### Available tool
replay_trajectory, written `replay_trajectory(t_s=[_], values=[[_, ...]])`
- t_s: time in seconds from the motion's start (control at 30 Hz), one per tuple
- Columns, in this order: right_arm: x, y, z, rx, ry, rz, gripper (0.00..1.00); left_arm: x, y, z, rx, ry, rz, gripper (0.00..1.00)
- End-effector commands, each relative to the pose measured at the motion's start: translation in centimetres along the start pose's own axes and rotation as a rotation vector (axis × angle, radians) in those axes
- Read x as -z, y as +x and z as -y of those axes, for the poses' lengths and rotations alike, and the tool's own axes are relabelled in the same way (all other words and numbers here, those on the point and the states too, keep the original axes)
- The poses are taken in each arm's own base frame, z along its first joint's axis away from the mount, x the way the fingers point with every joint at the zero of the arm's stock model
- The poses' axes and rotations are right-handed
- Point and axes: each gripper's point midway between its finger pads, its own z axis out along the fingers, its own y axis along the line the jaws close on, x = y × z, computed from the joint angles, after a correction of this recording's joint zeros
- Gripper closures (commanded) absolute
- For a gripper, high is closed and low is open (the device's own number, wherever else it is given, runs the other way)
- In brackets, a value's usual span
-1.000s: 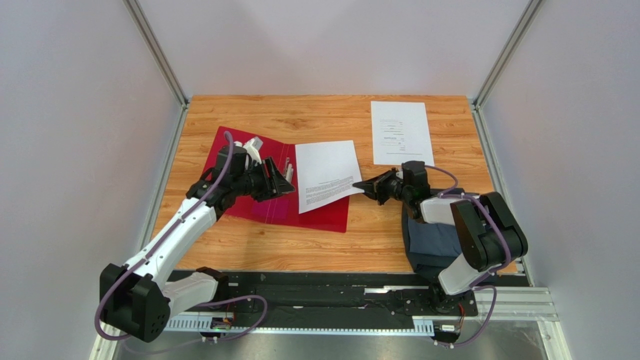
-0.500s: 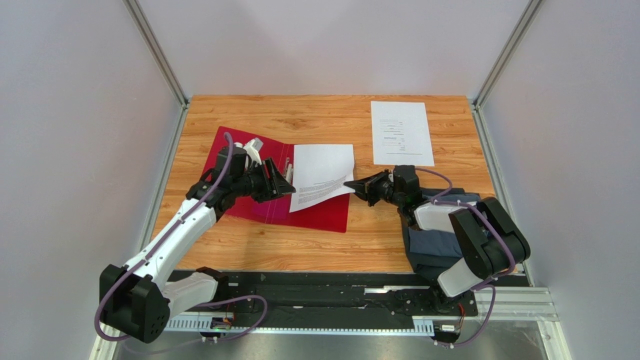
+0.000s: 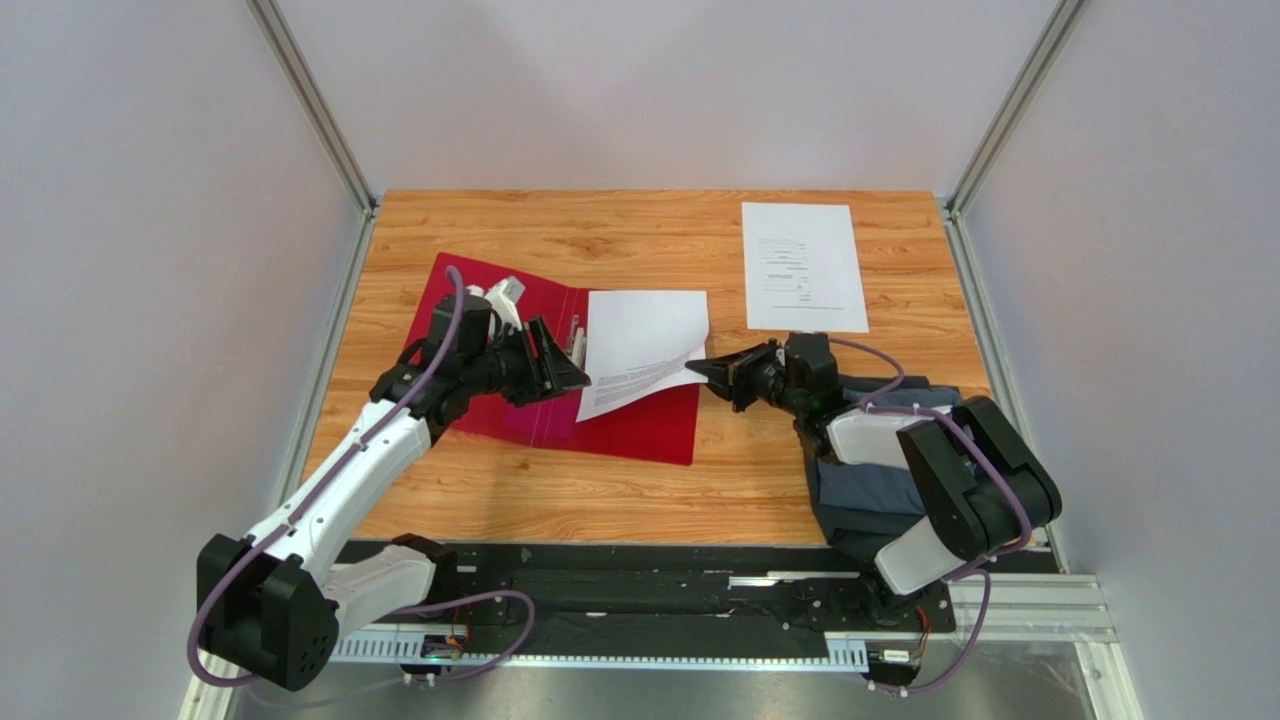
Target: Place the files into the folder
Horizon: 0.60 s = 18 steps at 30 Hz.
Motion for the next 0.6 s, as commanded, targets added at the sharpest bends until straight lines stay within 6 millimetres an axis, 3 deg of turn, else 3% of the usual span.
replay_trajectory(t_s=[0.0,0.57], values=[[0.6,0.2,-3.6,0.039,-0.102,0.011,1.0,0.5,-0.5,0.5,-0.022,0.026,0.028,0.43],[0.6,0.7,-6.3,0.028,-0.169,-0.039,1.0,0.2,-0.5,0.5,-0.014,0.028,0.028,0.43]])
